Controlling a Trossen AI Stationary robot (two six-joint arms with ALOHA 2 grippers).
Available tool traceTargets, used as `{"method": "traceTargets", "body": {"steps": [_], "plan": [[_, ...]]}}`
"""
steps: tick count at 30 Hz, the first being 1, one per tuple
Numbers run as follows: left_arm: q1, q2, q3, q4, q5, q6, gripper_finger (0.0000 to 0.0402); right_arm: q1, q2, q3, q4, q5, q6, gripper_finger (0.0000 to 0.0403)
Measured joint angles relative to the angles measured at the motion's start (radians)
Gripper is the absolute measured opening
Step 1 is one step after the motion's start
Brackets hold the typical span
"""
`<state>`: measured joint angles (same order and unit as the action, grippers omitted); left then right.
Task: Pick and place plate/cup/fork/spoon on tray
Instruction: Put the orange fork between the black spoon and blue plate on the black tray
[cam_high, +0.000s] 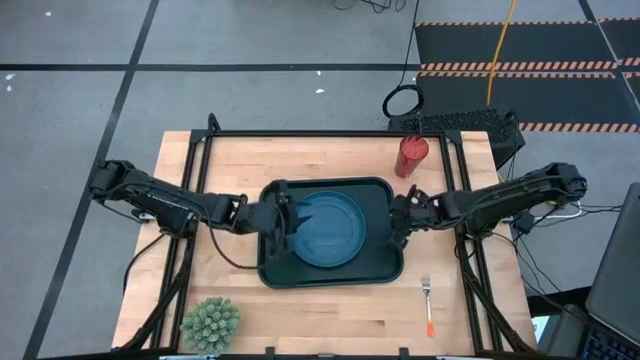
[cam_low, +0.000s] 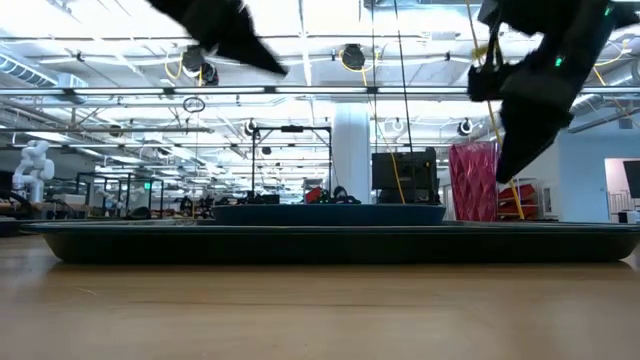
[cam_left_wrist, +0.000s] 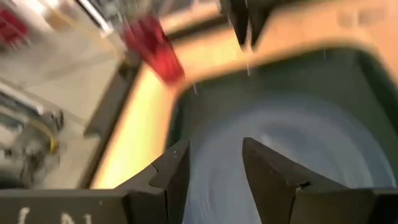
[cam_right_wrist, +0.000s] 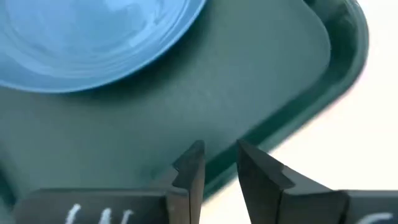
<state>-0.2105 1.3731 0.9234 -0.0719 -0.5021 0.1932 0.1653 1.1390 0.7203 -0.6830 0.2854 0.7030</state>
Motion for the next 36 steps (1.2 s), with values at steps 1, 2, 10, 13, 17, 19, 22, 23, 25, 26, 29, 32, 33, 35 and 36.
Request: {"method": "traceTargets", "body": {"steps": [1, 2, 10, 13, 17, 19, 22, 23, 25, 26, 29, 32, 33, 35, 36], "plan": [[0.008, 0.0, 0.0, 0.05, 0.009, 0.017, 0.0152, 0.019, -0.005, 0.022, -0.046, -0.003, 0.036, 0.0084], [0.015, 0.0, 0.0, 0.09, 0.023, 0.031, 0.0152, 0.04, -0.007, 0.042, -0.085, -0.016, 0.075, 0.0084], [0.07, 0.0, 0.0, 0.333, 0.191, 0.08, 0.0152, 0.244, 0.008, 0.081, -0.131, -0.264, 0.586, 0.0084], [0.083, 0.0, 0.0, 0.39, 0.26, 0.109, 0.0152, 0.338, 0.023, 0.081, -0.129, -0.387, 0.791, 0.0084], [0.085, 0.0, -0.004, 0.386, 0.333, 0.119, 0.0152, 0.463, 0.042, 0.081, -0.108, -0.444, 1.062, 0.0084], [0.086, 0.0, -0.023, 0.387, 0.345, 0.119, 0.0152, 0.517, 0.057, 0.081, -0.073, -0.444, 1.187, 0.0084], [0.086, 0.001, -0.058, 0.409, 0.339, 0.137, 0.0152, 0.58, 0.108, 0.081, -0.012, -0.444, 1.344, 0.0084], [0.088, 0.002, -0.065, 0.433, 0.327, 0.152, 0.0152, 0.597, 0.13, 0.081, 0.014, -0.444, 1.386, 0.0084], [0.097, 0.001, -0.065, 0.475, 0.315, 0.182, 0.0152, 0.622, 0.18, 0.081, 0.072, -0.444, 1.449, 0.0084], [0.101, 0.0, -0.065, 0.489, 0.313, 0.194, 0.0152, 0.63, 0.206, 0.081, 0.106, -0.443, 1.475, 0.0084], [0.11, -0.014, -0.065, 0.487, 0.308, 0.228, 0.0152, 0.643, 0.281, 0.081, 0.189, -0.445, 1.515, 0.0084], [0.122, -0.029, -0.063, 0.493, 0.311, 0.252, 0.0152, 0.643, 0.342, 0.088, 0.191, -0.467, 1.519, 0.008], [0.126, -0.041, -0.063, 0.461, 0.31, 0.252, 0.0152, 0.643, 0.357, 0.09, 0.179, -0.469, 1.52, 0.0077], [0.133, -0.058, -0.066, 0.416, 0.308, 0.252, 0.0152, 0.643, 0.372, 0.098, 0.156, -0.468, 1.529, 0.0066], [0.135, -0.063, -0.065, 0.406, 0.308, 0.255, 0.0152, 0.644, 0.376, 0.108, 0.143, -0.469, 1.53, 0.006]]}}
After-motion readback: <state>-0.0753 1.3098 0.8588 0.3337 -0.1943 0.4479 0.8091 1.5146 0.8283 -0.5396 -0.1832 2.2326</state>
